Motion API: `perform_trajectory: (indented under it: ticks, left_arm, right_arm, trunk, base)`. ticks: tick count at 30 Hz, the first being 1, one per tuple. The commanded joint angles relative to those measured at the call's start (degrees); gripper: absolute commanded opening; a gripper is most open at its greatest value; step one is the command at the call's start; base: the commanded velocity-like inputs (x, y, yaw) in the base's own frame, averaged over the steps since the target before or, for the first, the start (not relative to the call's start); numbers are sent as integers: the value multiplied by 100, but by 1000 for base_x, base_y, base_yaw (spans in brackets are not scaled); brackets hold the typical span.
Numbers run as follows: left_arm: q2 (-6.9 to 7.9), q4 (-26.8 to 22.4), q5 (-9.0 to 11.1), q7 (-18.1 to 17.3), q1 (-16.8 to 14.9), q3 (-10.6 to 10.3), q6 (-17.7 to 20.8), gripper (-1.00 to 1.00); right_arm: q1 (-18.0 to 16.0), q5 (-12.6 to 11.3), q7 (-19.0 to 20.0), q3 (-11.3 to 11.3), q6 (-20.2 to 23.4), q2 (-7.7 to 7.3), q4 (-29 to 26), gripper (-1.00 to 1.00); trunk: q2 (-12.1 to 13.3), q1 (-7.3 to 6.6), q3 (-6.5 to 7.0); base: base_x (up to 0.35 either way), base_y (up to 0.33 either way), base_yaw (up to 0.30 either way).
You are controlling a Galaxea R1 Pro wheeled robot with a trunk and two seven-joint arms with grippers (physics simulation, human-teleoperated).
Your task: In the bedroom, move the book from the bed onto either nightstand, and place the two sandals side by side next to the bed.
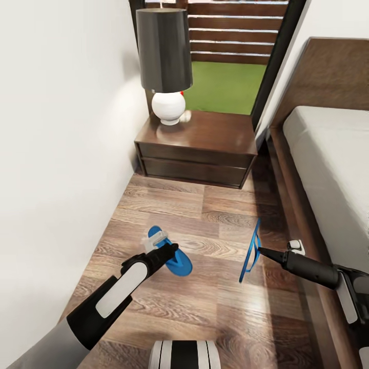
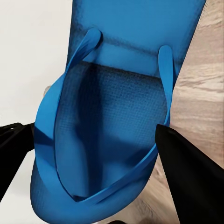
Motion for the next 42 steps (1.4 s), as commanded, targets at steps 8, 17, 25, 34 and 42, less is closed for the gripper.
perform_trajectory:
  ticks: [8, 17, 25, 34, 42]
  left_arm:
    - [-5, -7, 15, 35, -5, -13, 11, -100]
    - [-38, -6, 15, 35, -5, -18, 14, -100]
    - [-83, 27, 12, 35, -5, -19, 11, -100]
    - [-87, 28, 7, 35, -5, -27, 11, -100]
    - [-150, 99, 6, 35, -5, -28, 11, -100]
  right_arm:
    - [-2, -8, 5, -2, 34, -1, 1, -100]
    - [-2, -1, -1, -6, 33, -1, 1, -100]
    - [-2, -4, -3, -9, 33, -1, 1, -100]
    - [-2, -2, -3, 0, 33, -1, 1, -100]
    - [-2, -1, -7, 1, 33, 1, 1, -100]
  trunk:
    - [9, -21, 174]
    - [21, -44, 373]
    - [32, -65, 551]
    - [44, -88, 750]
    - [55, -109, 927]
  base:
    - [0, 0, 0]
    - [0, 0, 0]
    - [0, 0, 0]
    - [0, 0, 0]
    - [0, 0, 0]
